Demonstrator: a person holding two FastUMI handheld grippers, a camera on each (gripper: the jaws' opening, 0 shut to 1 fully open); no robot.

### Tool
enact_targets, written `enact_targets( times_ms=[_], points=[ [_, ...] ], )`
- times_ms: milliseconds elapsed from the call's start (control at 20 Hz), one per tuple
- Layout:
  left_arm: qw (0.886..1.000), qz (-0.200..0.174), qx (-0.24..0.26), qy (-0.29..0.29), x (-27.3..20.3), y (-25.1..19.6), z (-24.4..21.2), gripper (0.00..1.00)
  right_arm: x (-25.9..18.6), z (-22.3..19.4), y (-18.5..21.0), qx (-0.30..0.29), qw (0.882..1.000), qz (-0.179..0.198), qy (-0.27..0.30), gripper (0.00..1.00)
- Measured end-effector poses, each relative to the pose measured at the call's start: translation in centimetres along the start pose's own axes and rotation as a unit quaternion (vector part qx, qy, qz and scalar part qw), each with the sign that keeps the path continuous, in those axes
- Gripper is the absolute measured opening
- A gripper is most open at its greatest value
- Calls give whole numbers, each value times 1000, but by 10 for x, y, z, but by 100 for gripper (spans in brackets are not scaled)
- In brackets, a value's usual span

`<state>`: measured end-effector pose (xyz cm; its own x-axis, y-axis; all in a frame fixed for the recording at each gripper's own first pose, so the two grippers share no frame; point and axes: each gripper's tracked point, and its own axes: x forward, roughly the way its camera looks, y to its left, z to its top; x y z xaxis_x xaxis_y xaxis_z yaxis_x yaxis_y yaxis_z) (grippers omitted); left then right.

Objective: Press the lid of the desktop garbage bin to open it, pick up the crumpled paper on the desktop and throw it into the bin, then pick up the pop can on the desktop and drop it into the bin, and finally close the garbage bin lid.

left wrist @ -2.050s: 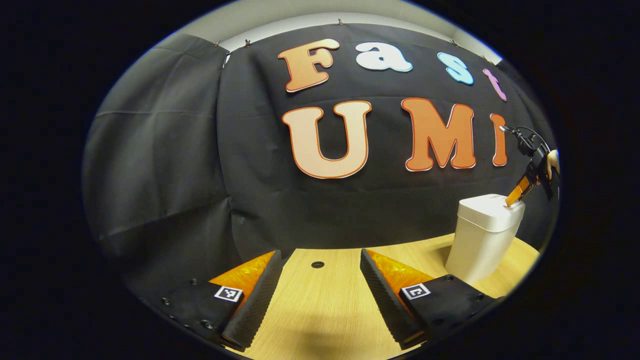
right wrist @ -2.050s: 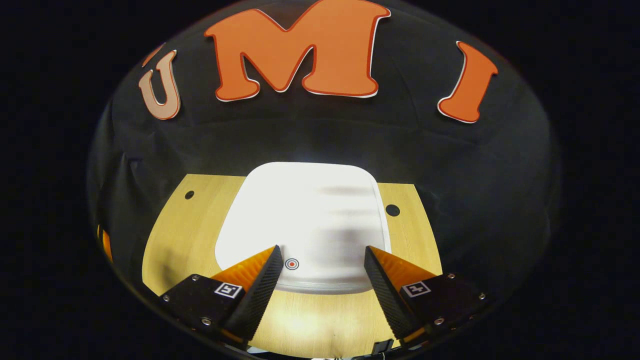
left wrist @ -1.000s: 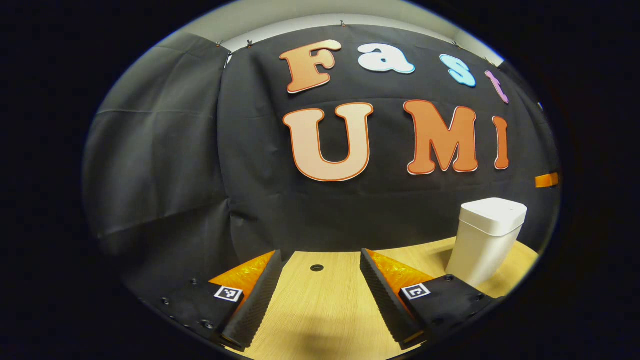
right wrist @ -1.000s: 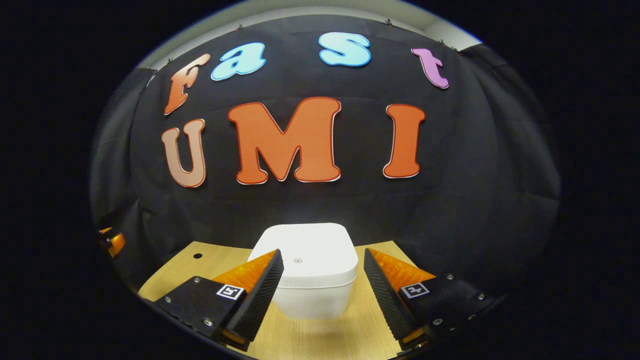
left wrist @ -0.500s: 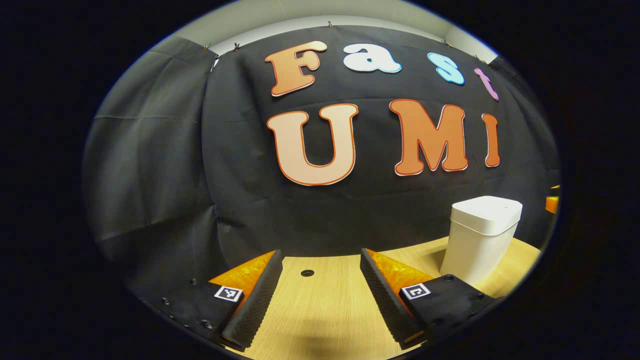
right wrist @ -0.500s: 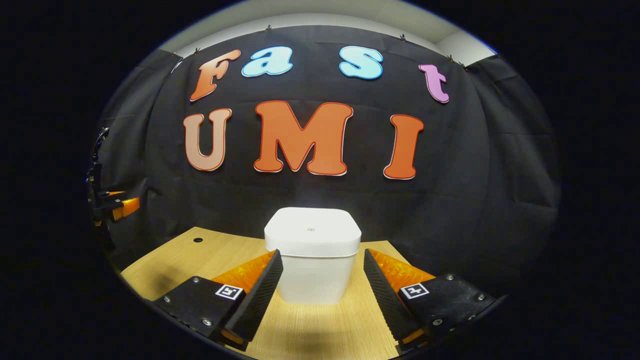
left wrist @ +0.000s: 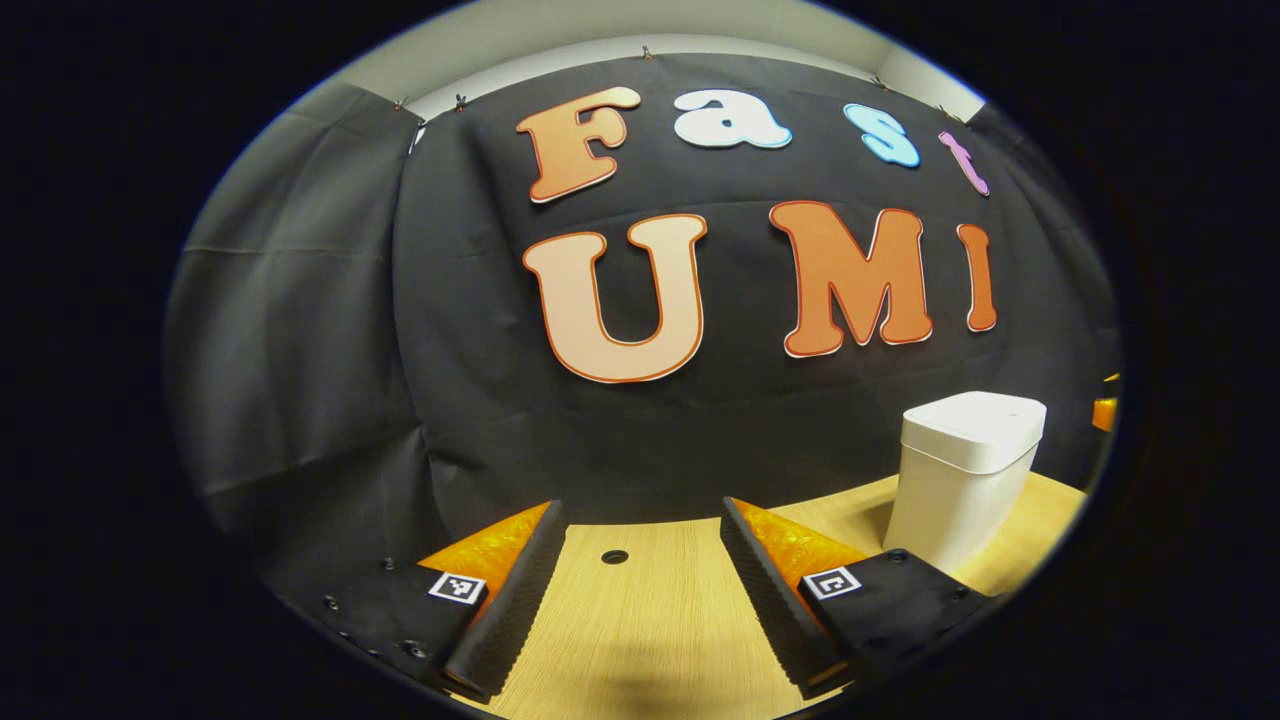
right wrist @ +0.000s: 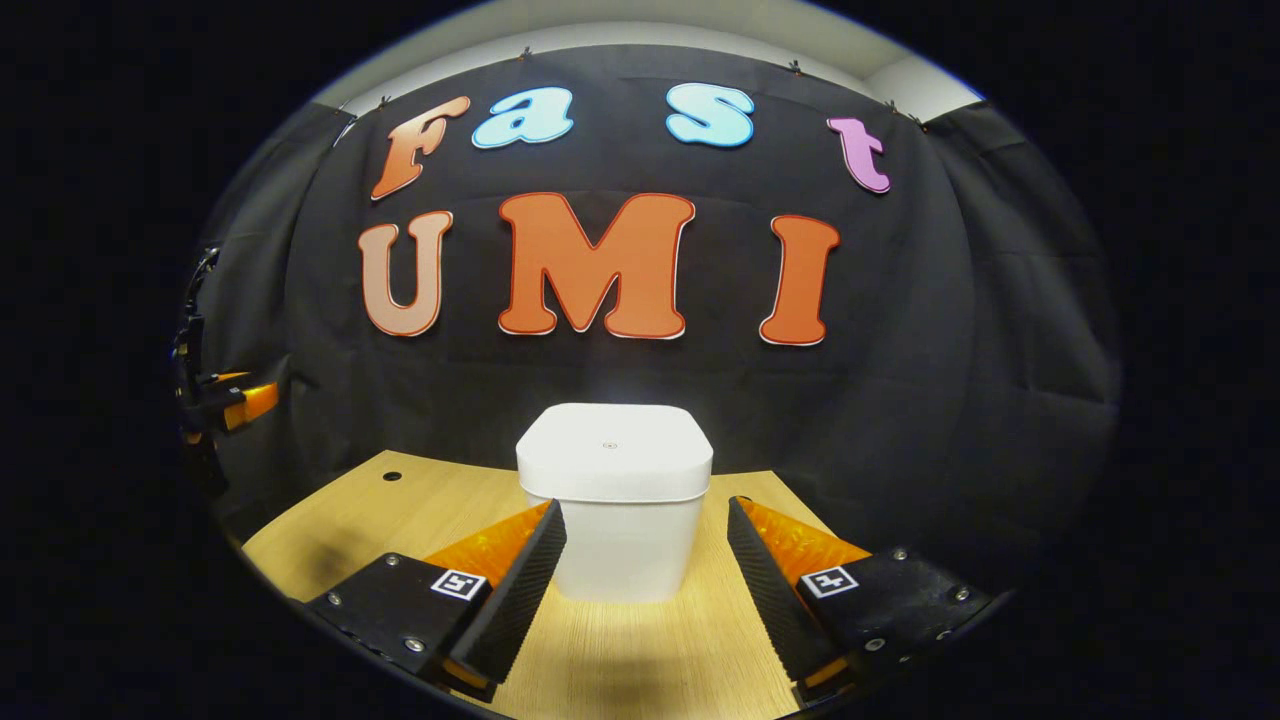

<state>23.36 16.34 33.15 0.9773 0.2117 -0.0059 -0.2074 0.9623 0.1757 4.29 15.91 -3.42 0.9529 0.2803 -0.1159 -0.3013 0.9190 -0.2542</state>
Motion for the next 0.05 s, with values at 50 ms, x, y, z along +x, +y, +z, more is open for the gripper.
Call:
enact_targets(
  times_ms=[50],
  points=[
    [1000, -1, 0, 0, 1, -2, 1, 99, 0, -1, -1, 2, 1000, 0, 1, 98]
  ],
)
